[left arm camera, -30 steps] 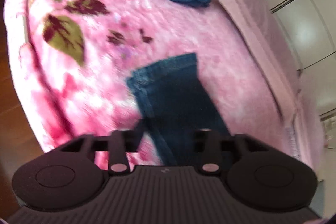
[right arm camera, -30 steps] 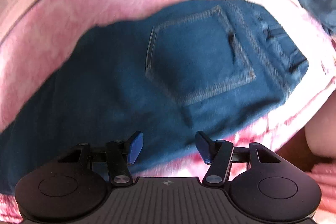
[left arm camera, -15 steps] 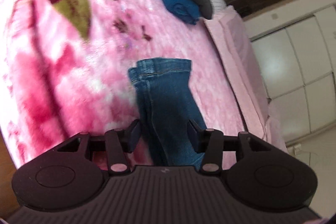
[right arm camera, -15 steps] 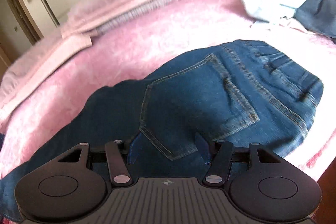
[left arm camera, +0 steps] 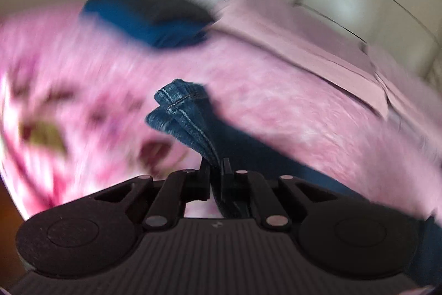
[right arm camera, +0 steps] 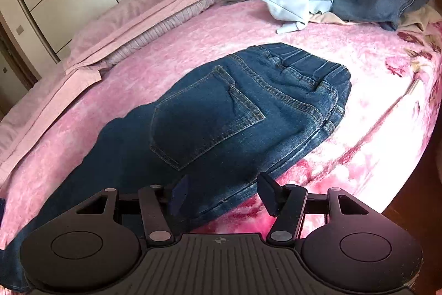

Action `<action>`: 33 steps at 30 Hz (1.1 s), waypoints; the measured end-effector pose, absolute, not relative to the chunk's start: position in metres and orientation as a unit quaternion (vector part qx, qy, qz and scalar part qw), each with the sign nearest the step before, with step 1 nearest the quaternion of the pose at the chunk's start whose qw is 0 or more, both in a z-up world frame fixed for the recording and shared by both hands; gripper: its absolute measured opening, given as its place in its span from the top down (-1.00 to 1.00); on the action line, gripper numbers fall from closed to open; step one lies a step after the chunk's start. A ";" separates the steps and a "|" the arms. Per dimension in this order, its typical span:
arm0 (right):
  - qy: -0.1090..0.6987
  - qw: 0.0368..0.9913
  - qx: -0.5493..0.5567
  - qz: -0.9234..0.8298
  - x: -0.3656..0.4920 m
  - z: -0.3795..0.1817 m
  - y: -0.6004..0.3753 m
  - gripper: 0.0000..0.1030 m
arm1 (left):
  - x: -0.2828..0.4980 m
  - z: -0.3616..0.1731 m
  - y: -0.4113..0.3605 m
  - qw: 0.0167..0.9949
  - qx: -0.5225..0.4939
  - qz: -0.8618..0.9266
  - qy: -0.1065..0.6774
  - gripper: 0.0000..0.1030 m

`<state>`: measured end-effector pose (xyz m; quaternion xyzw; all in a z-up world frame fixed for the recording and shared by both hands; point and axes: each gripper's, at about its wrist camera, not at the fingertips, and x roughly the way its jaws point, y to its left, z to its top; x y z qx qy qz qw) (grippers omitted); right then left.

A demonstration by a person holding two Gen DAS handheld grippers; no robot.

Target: Fold clothes

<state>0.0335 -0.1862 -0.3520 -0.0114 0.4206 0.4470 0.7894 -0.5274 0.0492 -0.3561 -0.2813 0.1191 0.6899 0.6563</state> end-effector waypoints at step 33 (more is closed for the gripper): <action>0.671 0.515 0.112 0.522 -0.040 -0.396 -0.078 -0.13 | -0.433 -0.346 -0.035 0.823 -0.276 0.453 0.205 0.71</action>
